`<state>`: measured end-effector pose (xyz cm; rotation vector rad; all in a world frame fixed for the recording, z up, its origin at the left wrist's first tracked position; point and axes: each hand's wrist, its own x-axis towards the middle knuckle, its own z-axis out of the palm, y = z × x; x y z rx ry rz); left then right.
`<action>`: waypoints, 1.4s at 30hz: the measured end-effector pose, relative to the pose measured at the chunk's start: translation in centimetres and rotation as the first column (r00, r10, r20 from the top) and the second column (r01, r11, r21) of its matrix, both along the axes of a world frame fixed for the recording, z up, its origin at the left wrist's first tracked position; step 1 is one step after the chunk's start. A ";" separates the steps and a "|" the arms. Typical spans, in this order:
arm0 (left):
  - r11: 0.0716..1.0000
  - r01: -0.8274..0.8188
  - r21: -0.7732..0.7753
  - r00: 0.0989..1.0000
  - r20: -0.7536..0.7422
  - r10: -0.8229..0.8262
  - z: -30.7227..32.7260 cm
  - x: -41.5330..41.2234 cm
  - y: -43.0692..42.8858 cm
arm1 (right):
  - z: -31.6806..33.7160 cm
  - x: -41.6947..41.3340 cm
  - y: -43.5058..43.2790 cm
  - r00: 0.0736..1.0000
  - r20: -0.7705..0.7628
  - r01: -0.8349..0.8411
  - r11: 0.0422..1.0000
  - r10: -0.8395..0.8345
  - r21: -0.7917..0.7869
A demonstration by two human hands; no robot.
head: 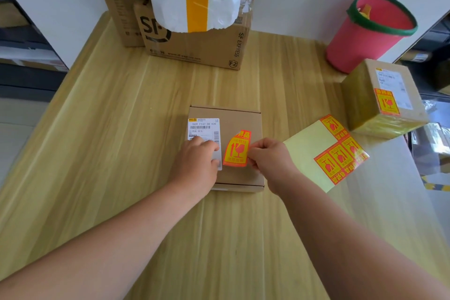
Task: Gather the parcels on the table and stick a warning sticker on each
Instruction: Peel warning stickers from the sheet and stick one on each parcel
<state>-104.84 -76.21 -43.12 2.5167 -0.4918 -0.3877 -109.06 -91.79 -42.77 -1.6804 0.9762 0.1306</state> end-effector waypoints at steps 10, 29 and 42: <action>0.996 0.017 0.085 1.000 -0.019 -0.016 -1.5 0.9 -0.1 | -1.0 1.2 -0.4 0.997 -0.059 -0.057 0.998 0.055 -0.032; 0.995 0.048 0.092 0.999 0.012 -0.050 -1.7 0.8 0.1 | -1.5 1.6 0.2 0.979 -0.139 -0.185 0.941 0.150 -0.283; 0.992 0.070 0.103 0.997 0.029 -0.073 -1.6 0.9 0.0 | -1.0 1.4 1.2 0.958 -0.177 -0.280 0.860 0.225 -0.427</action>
